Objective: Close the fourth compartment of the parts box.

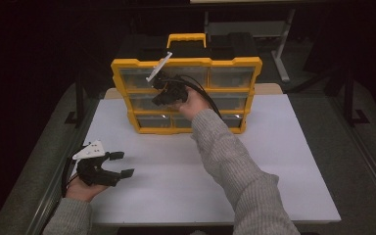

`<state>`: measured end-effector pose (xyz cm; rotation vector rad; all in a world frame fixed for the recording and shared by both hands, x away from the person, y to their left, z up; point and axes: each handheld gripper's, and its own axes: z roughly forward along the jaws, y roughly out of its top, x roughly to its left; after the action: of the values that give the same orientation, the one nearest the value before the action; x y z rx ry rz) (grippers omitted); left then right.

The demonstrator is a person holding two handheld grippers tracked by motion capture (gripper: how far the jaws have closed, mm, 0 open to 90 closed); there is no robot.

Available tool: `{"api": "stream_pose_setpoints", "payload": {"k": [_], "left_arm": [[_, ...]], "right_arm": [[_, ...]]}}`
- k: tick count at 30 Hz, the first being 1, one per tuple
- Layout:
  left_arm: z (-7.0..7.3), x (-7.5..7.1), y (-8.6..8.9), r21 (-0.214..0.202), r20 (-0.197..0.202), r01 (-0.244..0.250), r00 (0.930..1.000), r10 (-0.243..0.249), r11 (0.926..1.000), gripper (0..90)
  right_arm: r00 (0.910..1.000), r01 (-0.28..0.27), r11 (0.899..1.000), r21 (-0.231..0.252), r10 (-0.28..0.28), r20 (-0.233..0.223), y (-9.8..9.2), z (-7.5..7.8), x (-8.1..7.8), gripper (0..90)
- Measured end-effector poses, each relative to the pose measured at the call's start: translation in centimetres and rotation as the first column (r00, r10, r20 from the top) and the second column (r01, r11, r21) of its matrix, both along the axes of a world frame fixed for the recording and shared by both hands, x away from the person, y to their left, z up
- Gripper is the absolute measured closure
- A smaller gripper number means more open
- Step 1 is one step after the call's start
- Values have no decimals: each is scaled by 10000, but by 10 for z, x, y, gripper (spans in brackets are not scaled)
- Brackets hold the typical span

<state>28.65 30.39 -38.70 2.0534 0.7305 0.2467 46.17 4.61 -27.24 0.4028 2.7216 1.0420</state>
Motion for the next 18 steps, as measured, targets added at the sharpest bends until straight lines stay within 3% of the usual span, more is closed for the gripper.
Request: {"api": "stream_pose_setpoints", "payload": {"k": [7,8,11,13,18], "left_arm": [[0,0,-1,38,-57,22,10000,-22,10000,215],[0,0,-1,23,-31,39,10000,-39,10000,215],[0,-1,-2,22,-36,53,10000,-53,10000,214],[0,-1,-2,83,-8,96,10000,-96,9999,212],[0,-1,-3,8,-16,19,10000,-19,10000,209]], "right_arm": [[9992,-206,9983,545,225,-341,-20,-2,-6,860],[9984,-120,9980,620,154,-549,-23,-2,-8,852],[9982,-310,9952,928,356,-478,-33,-3,-11,827],[9966,-254,9952,941,325,-754,-39,-4,-14,816],[9961,-294,9929,1155,387,-796,-54,-8,-18,786]]}}
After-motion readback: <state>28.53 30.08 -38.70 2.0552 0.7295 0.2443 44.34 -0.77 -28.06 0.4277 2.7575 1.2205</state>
